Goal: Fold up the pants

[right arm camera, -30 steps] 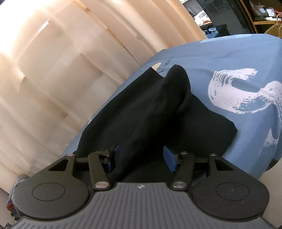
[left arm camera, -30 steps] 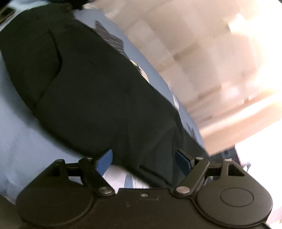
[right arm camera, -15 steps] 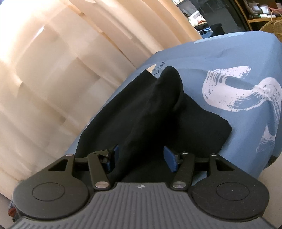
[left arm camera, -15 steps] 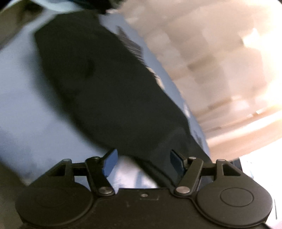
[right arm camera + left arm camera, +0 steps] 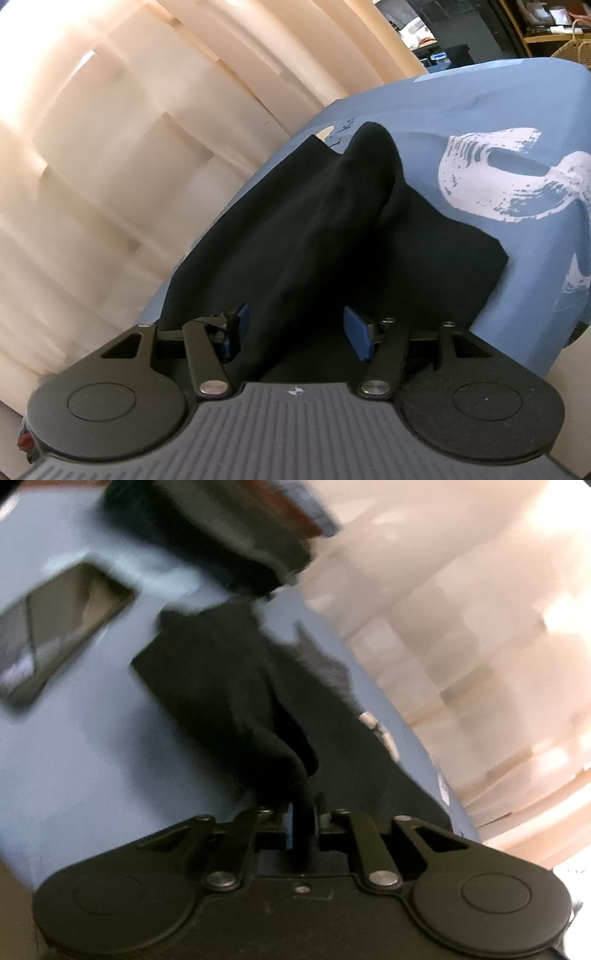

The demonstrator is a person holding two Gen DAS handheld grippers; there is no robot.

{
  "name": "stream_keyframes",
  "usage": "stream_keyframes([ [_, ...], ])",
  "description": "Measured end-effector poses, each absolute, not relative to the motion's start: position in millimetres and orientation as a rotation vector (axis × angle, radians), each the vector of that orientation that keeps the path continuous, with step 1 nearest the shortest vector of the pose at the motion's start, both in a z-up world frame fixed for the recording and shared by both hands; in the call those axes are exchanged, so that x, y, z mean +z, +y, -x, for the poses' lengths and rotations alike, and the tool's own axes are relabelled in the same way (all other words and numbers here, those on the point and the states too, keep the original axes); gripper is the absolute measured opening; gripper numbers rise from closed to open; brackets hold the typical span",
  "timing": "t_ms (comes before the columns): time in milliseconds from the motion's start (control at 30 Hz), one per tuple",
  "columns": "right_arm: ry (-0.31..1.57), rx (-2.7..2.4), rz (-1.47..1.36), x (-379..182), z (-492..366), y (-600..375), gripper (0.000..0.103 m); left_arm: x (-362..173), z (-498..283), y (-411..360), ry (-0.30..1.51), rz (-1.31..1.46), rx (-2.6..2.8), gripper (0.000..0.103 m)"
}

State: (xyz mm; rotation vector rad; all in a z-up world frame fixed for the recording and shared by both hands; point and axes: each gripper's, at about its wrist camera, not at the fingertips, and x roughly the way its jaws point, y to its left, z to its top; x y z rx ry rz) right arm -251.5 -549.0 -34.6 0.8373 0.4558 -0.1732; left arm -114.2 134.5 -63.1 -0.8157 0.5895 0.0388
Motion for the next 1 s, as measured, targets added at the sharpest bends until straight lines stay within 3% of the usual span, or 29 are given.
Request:
stream_keyframes([
  [167, 0.451, -0.177, -0.861, -35, 247, -551, 0.097, -27, 87, 154, 0.427, 0.737, 0.045, 0.103],
  [633, 0.34, -0.347, -0.987, -42, 243, -568, 0.096, -52, 67, 162, 0.495, 0.797, 0.093, 0.103],
  [667, 0.339, -0.352, -0.987, -42, 237, -569, 0.085, -50, 65, 162, 0.493, 0.793, 0.09, 0.103],
  [700, 0.356, -0.338, -0.975, -41, 231, -572, 0.063, -48, 62, 161, 0.491, 0.789, 0.085, 0.103],
  [733, 0.372, -0.31, -0.954, -35, 223, -574, 0.007, -46, 59, 162, 0.489, 0.783, 0.078, 0.103],
  [900, 0.238, -0.193, -0.831, 19, 246, -567, 0.008, -34, 61, 168, 0.471, 0.766, 0.054, 0.103],
  [1000, 0.299, -0.257, -0.778, 10, 280, -563, 0.008, -42, 64, 170, 0.51, 0.766, 0.048, 0.103],
])
